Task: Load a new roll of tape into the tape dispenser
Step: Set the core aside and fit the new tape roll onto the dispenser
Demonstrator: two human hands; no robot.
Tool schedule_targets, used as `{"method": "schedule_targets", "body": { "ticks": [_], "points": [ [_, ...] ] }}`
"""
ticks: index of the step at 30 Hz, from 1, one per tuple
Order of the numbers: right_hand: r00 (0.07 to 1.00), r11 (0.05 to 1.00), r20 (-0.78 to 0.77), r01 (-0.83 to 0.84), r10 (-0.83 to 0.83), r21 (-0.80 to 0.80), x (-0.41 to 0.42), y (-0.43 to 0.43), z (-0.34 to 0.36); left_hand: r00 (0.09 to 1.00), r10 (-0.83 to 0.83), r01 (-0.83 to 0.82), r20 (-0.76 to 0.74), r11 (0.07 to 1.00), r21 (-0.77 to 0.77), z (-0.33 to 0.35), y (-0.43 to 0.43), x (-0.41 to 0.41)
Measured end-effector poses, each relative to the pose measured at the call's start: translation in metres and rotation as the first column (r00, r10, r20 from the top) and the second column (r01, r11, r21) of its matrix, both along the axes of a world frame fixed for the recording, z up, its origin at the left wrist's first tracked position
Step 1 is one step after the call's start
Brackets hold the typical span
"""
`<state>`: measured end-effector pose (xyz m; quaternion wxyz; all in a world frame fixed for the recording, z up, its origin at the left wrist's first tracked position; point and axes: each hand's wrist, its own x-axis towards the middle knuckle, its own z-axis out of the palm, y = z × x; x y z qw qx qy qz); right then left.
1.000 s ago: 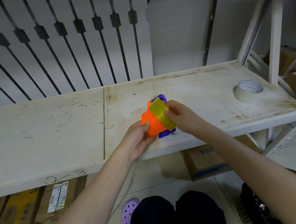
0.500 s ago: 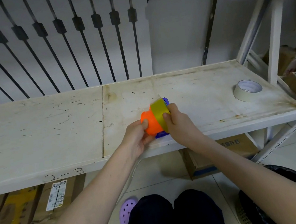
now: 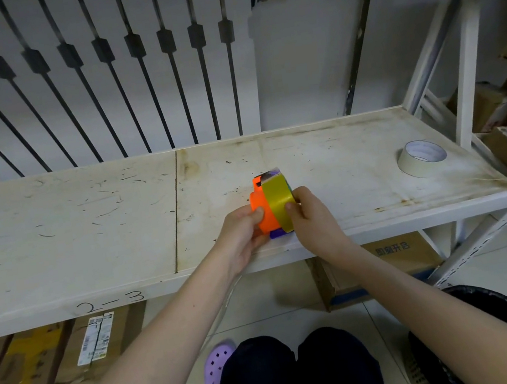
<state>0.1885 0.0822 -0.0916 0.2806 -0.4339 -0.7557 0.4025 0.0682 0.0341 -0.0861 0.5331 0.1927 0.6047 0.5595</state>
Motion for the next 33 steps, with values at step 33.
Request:
{"method": "schedule_targets", "body": {
  "ticks": [33],
  "points": [
    [0.907, 0.946, -0.32, 0.192, -0.272, -0.261, 0.021, 0.015, -0.009, 0.971, 0.195, -0.194, -0.137, 0.981, 0.019, 0.009, 0.004, 0.001]
  ]
}}
